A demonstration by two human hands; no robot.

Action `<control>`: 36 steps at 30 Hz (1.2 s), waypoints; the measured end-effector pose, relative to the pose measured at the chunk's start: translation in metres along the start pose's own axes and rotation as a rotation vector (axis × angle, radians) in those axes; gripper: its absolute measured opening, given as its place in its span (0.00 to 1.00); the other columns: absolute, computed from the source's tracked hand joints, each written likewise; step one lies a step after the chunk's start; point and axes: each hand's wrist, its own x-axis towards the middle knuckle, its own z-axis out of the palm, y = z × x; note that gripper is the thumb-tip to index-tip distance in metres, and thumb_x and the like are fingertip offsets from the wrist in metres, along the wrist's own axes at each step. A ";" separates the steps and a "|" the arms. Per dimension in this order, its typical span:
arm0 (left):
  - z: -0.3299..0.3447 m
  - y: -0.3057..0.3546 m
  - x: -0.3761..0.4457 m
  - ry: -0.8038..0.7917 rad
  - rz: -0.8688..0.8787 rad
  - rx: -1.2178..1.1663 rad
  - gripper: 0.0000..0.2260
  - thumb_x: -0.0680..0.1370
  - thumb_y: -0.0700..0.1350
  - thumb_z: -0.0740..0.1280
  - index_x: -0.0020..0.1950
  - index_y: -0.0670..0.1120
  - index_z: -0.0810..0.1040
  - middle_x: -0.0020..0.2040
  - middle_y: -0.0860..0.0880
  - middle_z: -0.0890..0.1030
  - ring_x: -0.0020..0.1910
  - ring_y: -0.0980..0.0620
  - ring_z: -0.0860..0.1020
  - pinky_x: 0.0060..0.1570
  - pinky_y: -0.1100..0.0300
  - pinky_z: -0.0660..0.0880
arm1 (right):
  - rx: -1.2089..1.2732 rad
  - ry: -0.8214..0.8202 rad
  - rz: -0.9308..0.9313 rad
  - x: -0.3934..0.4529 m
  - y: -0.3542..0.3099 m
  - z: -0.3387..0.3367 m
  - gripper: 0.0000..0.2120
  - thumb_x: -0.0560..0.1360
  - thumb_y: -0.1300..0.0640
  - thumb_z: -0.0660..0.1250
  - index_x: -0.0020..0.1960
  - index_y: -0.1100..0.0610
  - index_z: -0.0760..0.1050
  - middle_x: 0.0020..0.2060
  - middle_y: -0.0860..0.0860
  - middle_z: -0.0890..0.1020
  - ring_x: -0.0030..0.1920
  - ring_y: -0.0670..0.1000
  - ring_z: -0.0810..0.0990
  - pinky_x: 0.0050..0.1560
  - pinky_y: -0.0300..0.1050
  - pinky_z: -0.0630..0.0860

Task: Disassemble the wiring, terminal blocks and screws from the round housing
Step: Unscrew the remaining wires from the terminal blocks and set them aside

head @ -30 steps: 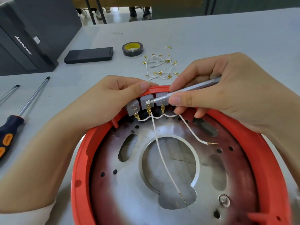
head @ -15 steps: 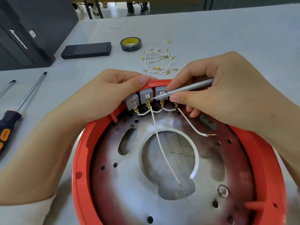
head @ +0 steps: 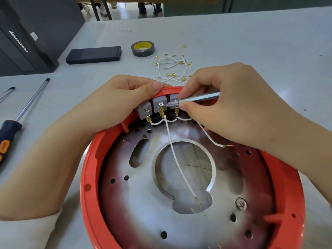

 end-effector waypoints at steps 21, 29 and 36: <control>0.000 -0.001 0.001 0.010 -0.018 0.005 0.11 0.79 0.50 0.62 0.52 0.52 0.83 0.45 0.56 0.86 0.46 0.62 0.83 0.47 0.73 0.74 | -0.019 0.014 -0.018 0.002 -0.001 0.000 0.07 0.69 0.58 0.71 0.39 0.46 0.79 0.33 0.38 0.78 0.38 0.37 0.77 0.39 0.27 0.70; 0.002 0.001 -0.001 0.014 -0.018 -0.009 0.10 0.80 0.48 0.61 0.52 0.52 0.83 0.44 0.57 0.85 0.44 0.64 0.82 0.43 0.75 0.73 | -0.033 0.006 -0.026 0.002 0.000 0.003 0.06 0.70 0.56 0.71 0.41 0.45 0.79 0.35 0.38 0.78 0.38 0.36 0.75 0.40 0.25 0.67; 0.002 0.003 -0.002 0.025 -0.002 0.019 0.10 0.81 0.48 0.61 0.52 0.53 0.83 0.42 0.60 0.85 0.42 0.67 0.81 0.42 0.77 0.72 | 0.032 -0.059 0.009 0.010 0.000 -0.001 0.05 0.71 0.57 0.73 0.41 0.47 0.81 0.34 0.42 0.81 0.37 0.36 0.79 0.36 0.35 0.75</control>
